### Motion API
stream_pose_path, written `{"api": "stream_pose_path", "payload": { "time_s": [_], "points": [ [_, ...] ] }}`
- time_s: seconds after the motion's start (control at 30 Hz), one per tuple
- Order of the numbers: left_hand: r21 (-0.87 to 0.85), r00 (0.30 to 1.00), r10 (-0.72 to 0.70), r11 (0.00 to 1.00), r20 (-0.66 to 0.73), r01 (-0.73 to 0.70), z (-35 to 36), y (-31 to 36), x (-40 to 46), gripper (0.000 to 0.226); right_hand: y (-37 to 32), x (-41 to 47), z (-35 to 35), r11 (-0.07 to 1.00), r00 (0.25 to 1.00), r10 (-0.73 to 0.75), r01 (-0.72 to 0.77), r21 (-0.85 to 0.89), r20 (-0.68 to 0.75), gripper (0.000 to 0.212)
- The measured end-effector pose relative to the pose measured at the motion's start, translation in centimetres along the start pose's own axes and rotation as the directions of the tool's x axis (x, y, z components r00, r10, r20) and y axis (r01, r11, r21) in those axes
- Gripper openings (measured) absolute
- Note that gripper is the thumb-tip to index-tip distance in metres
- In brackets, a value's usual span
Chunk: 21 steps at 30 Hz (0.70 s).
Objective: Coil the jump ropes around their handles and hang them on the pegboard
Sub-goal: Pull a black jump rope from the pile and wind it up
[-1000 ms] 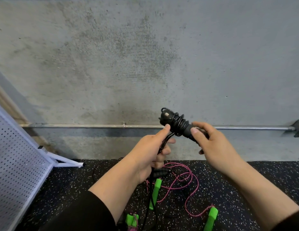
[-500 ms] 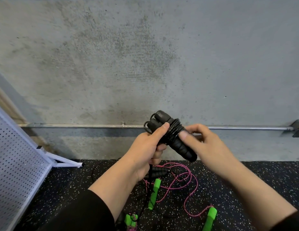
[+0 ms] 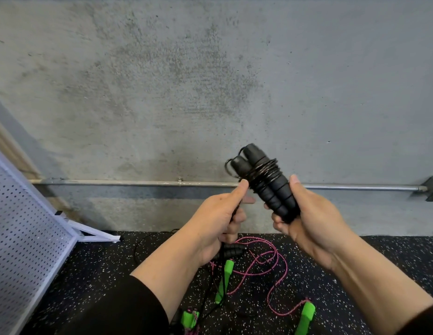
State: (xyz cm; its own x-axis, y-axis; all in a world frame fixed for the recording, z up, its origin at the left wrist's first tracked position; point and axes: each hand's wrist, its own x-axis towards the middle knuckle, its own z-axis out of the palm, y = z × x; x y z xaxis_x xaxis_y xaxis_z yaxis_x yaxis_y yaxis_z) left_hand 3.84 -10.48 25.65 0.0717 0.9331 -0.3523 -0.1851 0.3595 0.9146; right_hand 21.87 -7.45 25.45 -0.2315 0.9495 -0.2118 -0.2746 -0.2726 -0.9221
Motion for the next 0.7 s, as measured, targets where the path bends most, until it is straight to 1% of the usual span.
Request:
{"api": "stream_pose_path", "payload": {
  "time_s": [0.03, 0.1, 0.17, 0.2, 0.27, 0.37, 0.43, 0.53, 0.6, 0.63, 0.67, 0.7],
  "points": [
    [-0.001, 1.000, -0.011, 1.000, 0.000, 0.011, 0.1, 0.0, 0.0, 0.062, -0.2, 0.0, -0.1, 0.999, 0.999, -0.028, 0.028, -0.039, -0.018, 0.050],
    [-0.014, 0.999, -0.035, 0.999, 0.002, 0.035, 0.2, 0.0, 0.0, 0.066, -0.4, -0.1, -0.3, 0.966, 0.994, -0.098, 0.085, -0.246, -0.039, 0.035],
    [-0.035, 0.998, -0.060, 0.998, 0.005, 0.060, 0.1, 0.1, 0.1, 0.071, -0.6, -0.3, -0.4, 0.869, 0.983, -0.181, 0.149, -0.471, -0.024, 0.023],
    [-0.042, 0.998, -0.069, 0.997, 0.006, 0.069, -0.1, 0.1, 0.1, 0.073, -0.6, -0.3, -0.4, 0.807, 0.975, -0.221, 0.183, -0.562, -0.001, 0.023],
    [-0.045, 0.997, -0.078, 0.996, 0.010, 0.078, -0.2, 0.1, 0.1, 0.076, -0.6, -0.3, -0.5, 0.687, 0.955, -0.292, 0.247, -0.683, 0.052, 0.025],
    [-0.049, 0.996, -0.081, 0.995, 0.022, 0.082, -0.2, 0.0, 0.2, 0.079, -0.6, -0.2, -0.7, 0.590, 0.935, -0.343, 0.286, -0.756, 0.086, 0.029],
    [-0.040, 0.997, -0.075, 0.996, 0.027, 0.076, -0.2, -0.3, 0.3, 0.076, -0.4, -0.1, -0.9, 0.537, 0.927, -0.362, 0.293, -0.792, 0.097, 0.041],
    [-0.040, 0.998, -0.056, 0.998, -0.001, 0.056, 0.1, -0.7, 0.3, 0.059, 0.2, -0.4, -0.3, 0.385, 0.907, -0.392, 0.314, -0.868, 0.155, 0.066],
    [-0.052, 0.999, -0.040, 0.998, -0.027, 0.038, 0.1, -0.8, 0.5, 0.051, 0.4, -0.5, 0.0, 0.310, 0.907, -0.375, 0.319, -0.896, 0.193, 0.076],
    [-0.050, 0.999, -0.025, 0.998, -0.026, 0.024, 0.1, -0.8, 0.5, 0.047, 0.2, -0.6, 0.0, 0.312, 0.918, -0.348, 0.307, -0.899, 0.192, 0.079],
    [-0.040, 1.000, -0.006, 0.999, -0.017, 0.005, 0.0, -0.8, 0.5, 0.044, -0.2, -0.7, 0.0, 0.350, 0.932, -0.317, 0.289, -0.891, 0.178, 0.079],
    [-0.023, 1.000, 0.019, 1.000, -0.003, -0.019, -0.1, -0.7, 0.5, 0.041, -0.5, -0.7, -0.3, 0.409, 0.946, -0.285, 0.265, -0.873, 0.153, 0.074]
  ]
}}
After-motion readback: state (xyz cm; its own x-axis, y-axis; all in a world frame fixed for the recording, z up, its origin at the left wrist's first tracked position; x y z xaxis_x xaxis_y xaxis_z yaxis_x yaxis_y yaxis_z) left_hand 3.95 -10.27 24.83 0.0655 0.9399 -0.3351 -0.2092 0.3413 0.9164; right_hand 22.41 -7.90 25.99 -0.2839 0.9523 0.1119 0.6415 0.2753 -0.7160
